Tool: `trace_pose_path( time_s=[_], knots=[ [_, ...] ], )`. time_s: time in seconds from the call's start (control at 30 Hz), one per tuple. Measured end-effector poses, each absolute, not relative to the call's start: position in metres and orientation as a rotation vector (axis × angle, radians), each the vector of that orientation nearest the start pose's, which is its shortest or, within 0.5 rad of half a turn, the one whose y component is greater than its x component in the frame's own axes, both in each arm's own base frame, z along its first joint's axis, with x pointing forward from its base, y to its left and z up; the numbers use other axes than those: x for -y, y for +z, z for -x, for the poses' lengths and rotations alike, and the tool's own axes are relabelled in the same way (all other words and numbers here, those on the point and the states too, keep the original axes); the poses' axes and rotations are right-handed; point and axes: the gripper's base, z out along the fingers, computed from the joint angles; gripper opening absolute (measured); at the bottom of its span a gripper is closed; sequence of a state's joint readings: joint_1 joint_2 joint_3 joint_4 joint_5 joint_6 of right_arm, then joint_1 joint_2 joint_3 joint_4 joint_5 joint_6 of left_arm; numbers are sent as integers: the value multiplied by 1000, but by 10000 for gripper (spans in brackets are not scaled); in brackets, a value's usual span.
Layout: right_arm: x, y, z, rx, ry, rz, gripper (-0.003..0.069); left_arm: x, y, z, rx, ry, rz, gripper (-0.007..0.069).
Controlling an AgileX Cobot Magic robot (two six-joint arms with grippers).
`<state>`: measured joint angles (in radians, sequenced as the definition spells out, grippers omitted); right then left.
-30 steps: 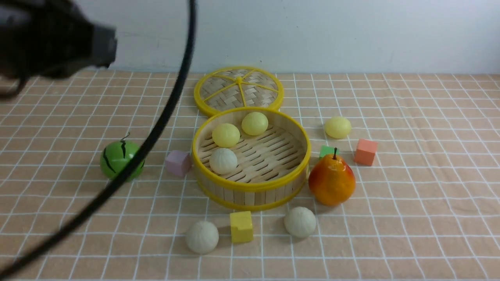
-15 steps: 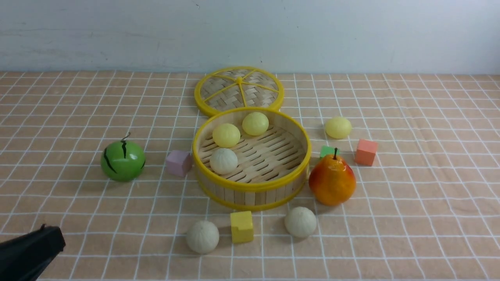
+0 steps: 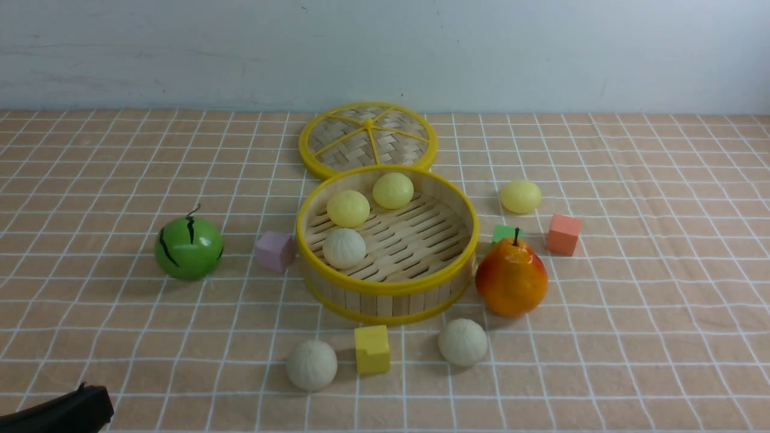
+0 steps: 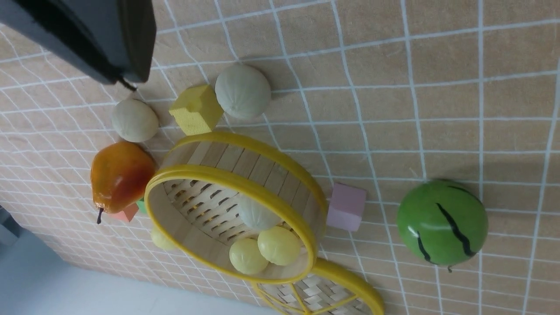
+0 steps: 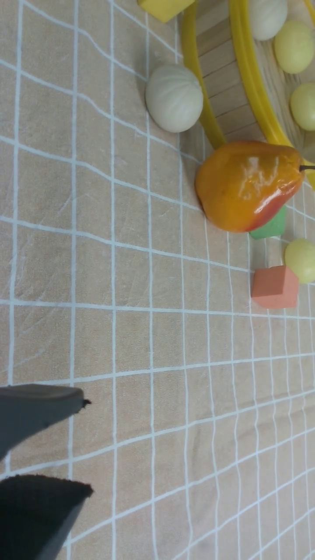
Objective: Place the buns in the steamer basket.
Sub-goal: Use the left arm to grab a steamed stuffed bun
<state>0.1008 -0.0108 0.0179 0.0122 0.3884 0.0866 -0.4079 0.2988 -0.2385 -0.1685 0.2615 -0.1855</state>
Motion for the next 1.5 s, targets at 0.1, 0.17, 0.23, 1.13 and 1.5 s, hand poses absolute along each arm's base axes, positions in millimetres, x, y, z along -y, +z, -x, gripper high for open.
trace_pose_path(
  time_s=[0.1,0.17,0.23,1.13,1.5],
  knots=[
    [-6,173,-52,-1882,141,6,239,35,251,-72,-1838,-575,-87,-13],
    [-6,173,-52,-1882,141,6,239,35,251,-72,-1838,-575,-87,-13],
    [-6,173,-52,-1880,139,7,239,35,251,-72,-1838,-575,-87,-13],
    [-12,188,-55,-1661,641,-438,239,35,251,-72,-1838,-575,-87,-3],
    [-12,188,-55,-1671,621,-422,239,35,251,-72,-1838,-575,-87,4]
  ],
)
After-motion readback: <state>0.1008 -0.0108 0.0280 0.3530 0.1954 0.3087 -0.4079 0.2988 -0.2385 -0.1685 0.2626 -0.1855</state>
